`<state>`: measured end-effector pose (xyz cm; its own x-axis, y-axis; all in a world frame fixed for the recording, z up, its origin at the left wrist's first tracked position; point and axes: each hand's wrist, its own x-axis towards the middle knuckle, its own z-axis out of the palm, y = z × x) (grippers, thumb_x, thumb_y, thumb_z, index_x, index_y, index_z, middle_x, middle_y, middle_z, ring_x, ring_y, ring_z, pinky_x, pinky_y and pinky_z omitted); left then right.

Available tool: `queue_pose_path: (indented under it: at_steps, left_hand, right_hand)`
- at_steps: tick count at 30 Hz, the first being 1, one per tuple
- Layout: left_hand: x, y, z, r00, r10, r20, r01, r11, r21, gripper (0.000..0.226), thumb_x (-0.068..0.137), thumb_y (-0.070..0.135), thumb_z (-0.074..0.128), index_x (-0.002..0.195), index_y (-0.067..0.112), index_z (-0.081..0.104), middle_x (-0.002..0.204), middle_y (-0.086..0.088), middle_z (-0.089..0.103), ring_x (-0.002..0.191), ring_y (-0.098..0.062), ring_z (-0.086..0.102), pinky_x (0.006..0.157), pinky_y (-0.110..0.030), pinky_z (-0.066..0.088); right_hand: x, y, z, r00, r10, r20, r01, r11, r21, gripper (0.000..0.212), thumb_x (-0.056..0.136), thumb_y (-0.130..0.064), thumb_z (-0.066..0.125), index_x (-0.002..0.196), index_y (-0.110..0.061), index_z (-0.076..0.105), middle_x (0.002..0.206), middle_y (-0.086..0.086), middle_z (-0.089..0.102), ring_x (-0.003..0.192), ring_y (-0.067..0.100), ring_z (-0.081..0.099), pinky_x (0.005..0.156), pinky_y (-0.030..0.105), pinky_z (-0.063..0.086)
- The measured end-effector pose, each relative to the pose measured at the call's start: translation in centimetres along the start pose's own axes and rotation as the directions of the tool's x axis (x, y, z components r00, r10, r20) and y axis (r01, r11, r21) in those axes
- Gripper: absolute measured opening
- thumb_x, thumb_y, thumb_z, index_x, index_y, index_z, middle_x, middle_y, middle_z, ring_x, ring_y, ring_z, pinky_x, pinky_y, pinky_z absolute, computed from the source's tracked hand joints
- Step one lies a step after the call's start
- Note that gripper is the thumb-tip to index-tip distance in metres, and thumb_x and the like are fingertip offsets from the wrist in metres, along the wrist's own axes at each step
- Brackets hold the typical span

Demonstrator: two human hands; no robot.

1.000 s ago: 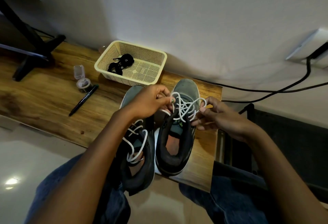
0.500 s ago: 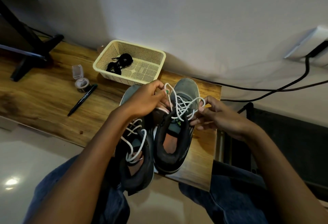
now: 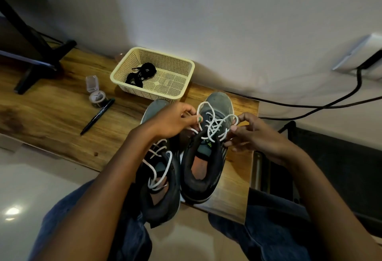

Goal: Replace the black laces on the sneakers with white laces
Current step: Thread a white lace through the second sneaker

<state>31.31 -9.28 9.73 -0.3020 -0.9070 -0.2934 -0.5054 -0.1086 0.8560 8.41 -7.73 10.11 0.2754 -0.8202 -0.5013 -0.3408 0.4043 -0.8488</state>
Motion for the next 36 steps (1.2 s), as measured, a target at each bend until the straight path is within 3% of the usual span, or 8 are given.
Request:
queue_pose_path:
  at_steps: [2, 5, 10, 13, 21, 26, 32, 36]
  left_hand:
    - [-0.1, -0.4, -0.4, 1.000, 0.010, 0.005, -0.010, 0.993, 0.116, 0.014, 0.091, 0.023, 0.064, 0.090, 0.010, 0.070, 0.088, -0.003, 0.073, 0.085, -0.016, 0.070, 0.086, -0.038, 0.056]
    - [-0.4, -0.5, -0.7, 1.000, -0.018, 0.013, 0.016, 0.985, 0.174, 0.016, 0.090, 0.025, 0.065, 0.088, 0.011, 0.073, 0.081, 0.001, 0.073, 0.076, -0.011, 0.069, 0.085, -0.037, 0.055]
    - [-1.1, 0.0, -1.2, 0.997, -0.035, 0.063, 0.026, 0.991, 0.128, 0.016, 0.083, 0.025, 0.072, 0.085, 0.010, 0.074, 0.076, -0.001, 0.074, 0.075, -0.021, 0.072, 0.082, -0.039, 0.056]
    - [-1.3, -0.2, -1.3, 0.997, -0.043, 0.065, 0.036, 0.994, 0.102, 0.012, 0.082, 0.017, 0.074, 0.085, 0.006, 0.072, 0.075, -0.002, 0.074, 0.075, -0.023, 0.072, 0.083, -0.041, 0.056]
    - [-1.5, -0.4, -1.6, 0.999, -0.017, 0.039, 0.013, 0.996, 0.090, 0.007, 0.083, 0.011, 0.072, 0.077, 0.011, 0.068, 0.071, -0.002, 0.073, 0.065, -0.010, 0.069, 0.066, -0.023, 0.052]
    - [-1.4, -0.5, -1.7, 1.000, -0.021, -0.004, 0.021, 0.995, 0.097, 0.003, 0.079, 0.007, 0.072, 0.079, 0.004, 0.070, 0.068, -0.002, 0.070, 0.055, -0.001, 0.061, 0.056, -0.015, 0.046]
    - [-1.4, -0.7, -1.7, 1.000, -0.023, -0.019, 0.025, 0.993, 0.118, 0.003, 0.078, 0.011, 0.073, 0.077, 0.009, 0.071, 0.057, 0.009, 0.064, 0.048, 0.003, 0.051, 0.051, -0.013, 0.039]
    - [-1.3, -0.7, -1.7, 1.000, -0.020, -0.010, 0.021, 0.989, 0.146, 0.002, 0.078, 0.013, 0.073, 0.076, 0.012, 0.071, 0.054, 0.014, 0.064, 0.048, 0.006, 0.052, 0.052, -0.013, 0.038]
  right_hand:
    - [-0.1, 0.1, -0.2, 0.997, 0.028, -0.070, -0.031, 0.998, -0.048, 0.020, 0.093, -0.015, 0.059, 0.106, -0.015, 0.043, 0.096, 0.019, 0.070, 0.080, 0.029, 0.070, 0.080, 0.049, 0.056]
    - [-0.6, 0.2, -0.2, 0.985, 0.078, -0.154, -0.098, 0.988, -0.120, 0.025, 0.089, -0.014, 0.065, 0.103, -0.012, 0.045, 0.093, 0.020, 0.069, 0.074, 0.028, 0.068, 0.073, 0.044, 0.058]
    - [-1.8, -0.1, 1.4, 0.996, 0.091, 0.011, -0.090, 0.993, -0.082, 0.020, 0.084, -0.022, 0.070, 0.092, -0.005, 0.065, 0.084, 0.016, 0.071, 0.070, 0.019, 0.067, 0.060, 0.026, 0.056]
    - [-1.5, -0.3, 2.6, 0.999, 0.016, -0.046, -0.018, 0.999, -0.042, 0.017, 0.084, -0.015, 0.071, 0.093, -0.001, 0.066, 0.076, 0.010, 0.070, 0.064, 0.015, 0.066, 0.055, 0.023, 0.055]
    - [-1.7, -0.9, 1.8, 0.990, 0.119, -0.073, -0.114, 0.991, 0.072, 0.006, 0.094, -0.009, 0.056, 0.092, -0.004, 0.059, 0.085, 0.017, 0.069, 0.072, 0.023, 0.069, 0.061, 0.028, 0.057]
    - [-2.1, -1.3, 0.2, 0.974, 0.202, -0.107, -0.184, 0.970, 0.161, 0.014, 0.099, -0.009, 0.046, 0.087, -0.010, 0.054, 0.091, 0.019, 0.070, 0.076, 0.026, 0.070, 0.070, 0.037, 0.057]
    - [-2.9, -1.0, -2.5, 0.911, 0.235, -0.339, -0.194, 0.969, 0.153, 0.018, 0.097, -0.008, 0.042, 0.093, -0.004, 0.060, 0.088, 0.016, 0.068, 0.077, 0.025, 0.065, 0.075, 0.038, 0.052]
    - [-2.8, 0.0, -3.8, 0.755, 0.108, -0.647, -0.224, 0.970, -0.099, 0.015, 0.088, -0.011, 0.049, 0.079, -0.004, 0.059, 0.088, 0.019, 0.065, 0.087, 0.036, 0.065, 0.082, 0.047, 0.054]
